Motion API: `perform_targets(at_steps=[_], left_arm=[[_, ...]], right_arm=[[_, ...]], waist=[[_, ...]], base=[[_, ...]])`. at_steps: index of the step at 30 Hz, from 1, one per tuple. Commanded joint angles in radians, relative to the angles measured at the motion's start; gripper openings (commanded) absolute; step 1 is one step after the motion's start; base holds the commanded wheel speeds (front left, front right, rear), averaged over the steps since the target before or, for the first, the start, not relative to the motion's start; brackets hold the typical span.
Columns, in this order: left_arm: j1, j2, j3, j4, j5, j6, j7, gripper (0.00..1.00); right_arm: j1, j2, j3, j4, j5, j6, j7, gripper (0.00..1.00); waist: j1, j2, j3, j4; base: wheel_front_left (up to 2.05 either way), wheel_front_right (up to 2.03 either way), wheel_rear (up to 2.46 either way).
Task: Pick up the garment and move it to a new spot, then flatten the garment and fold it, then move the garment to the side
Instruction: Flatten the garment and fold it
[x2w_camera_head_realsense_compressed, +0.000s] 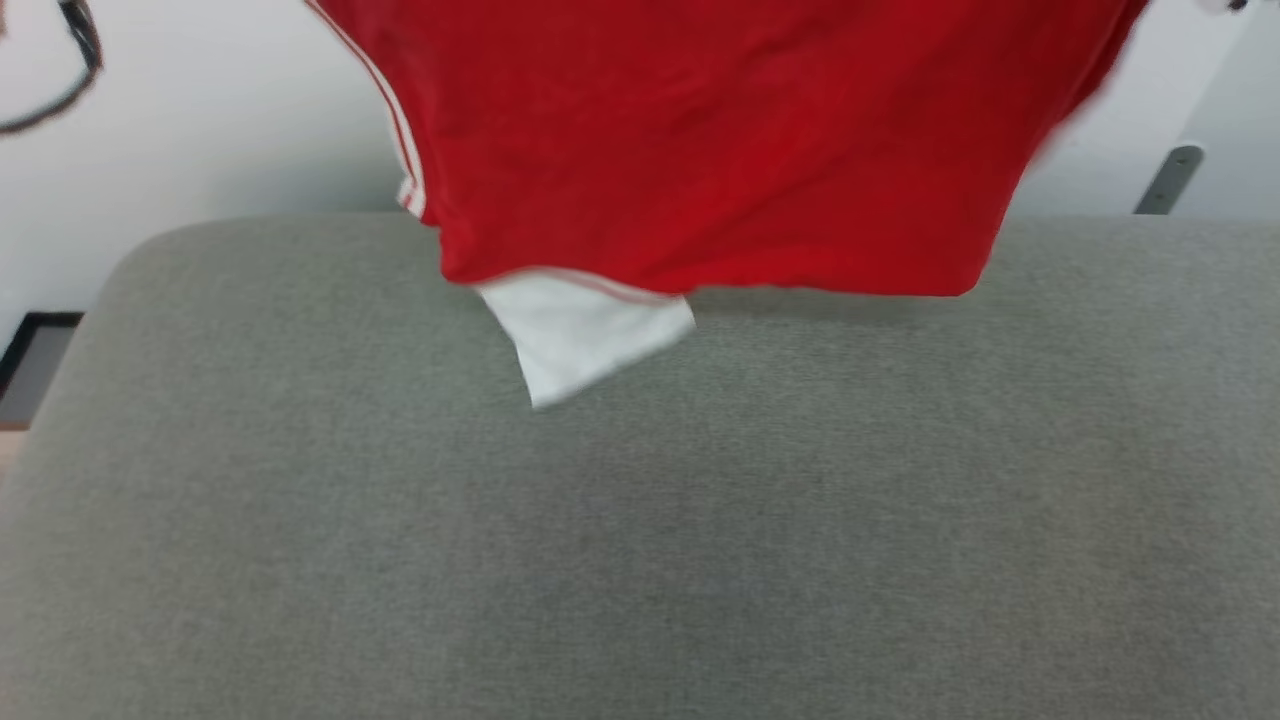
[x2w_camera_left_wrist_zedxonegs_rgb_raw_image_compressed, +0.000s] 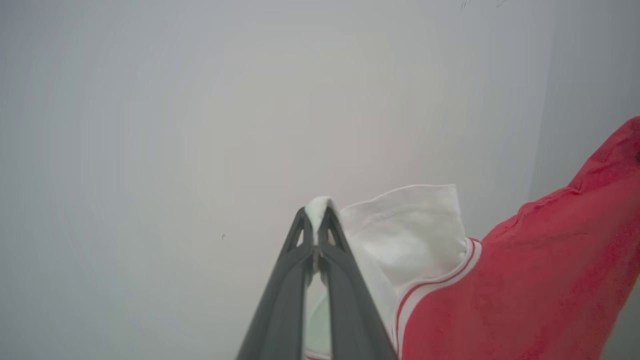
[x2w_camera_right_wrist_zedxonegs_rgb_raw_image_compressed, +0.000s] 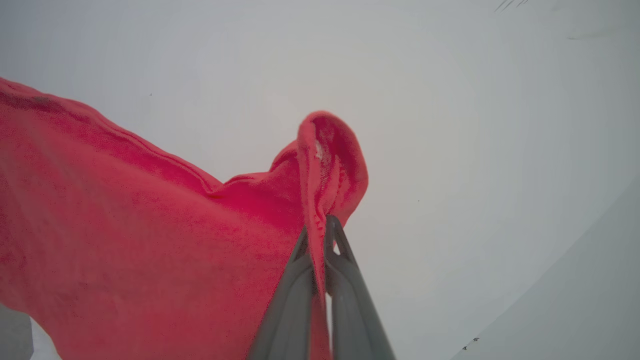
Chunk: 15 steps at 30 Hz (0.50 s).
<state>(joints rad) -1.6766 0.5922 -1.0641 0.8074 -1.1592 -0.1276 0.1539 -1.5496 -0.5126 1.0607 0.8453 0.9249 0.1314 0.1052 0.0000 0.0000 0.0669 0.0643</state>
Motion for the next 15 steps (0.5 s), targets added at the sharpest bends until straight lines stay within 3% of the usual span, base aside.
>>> perform_targets(at_steps=[1,9,15], left_arm=[[-0.024,-0.006,0.0,0.011,0.006,-0.003,-0.011,0.0],[-0.092,-0.007,-0.017,0.039,0.001,-0.003,-0.04,0.0],[-0.17,-0.002,-0.036,0.058,0.03,-0.003,-0.072,0.0]], right_arm=[[-0.014,0.009,-0.013,0.007,0.004,-0.002,-0.009,0.0],[-0.043,0.007,-0.037,0.015,0.001,-0.002,-0.013,0.0],[-0.095,0.012,-0.08,0.055,-0.024,-0.002,-0.039,0.0]], waist=[[0.0,0.0,-0.005,-0.023],[0.0,0.0,0.065,-0.044],[0.0,0.0,0.201,-0.052]], base=[[0.0,0.0,0.0],[0.0,0.0,0.0],[0.0,0.0,0.0]])
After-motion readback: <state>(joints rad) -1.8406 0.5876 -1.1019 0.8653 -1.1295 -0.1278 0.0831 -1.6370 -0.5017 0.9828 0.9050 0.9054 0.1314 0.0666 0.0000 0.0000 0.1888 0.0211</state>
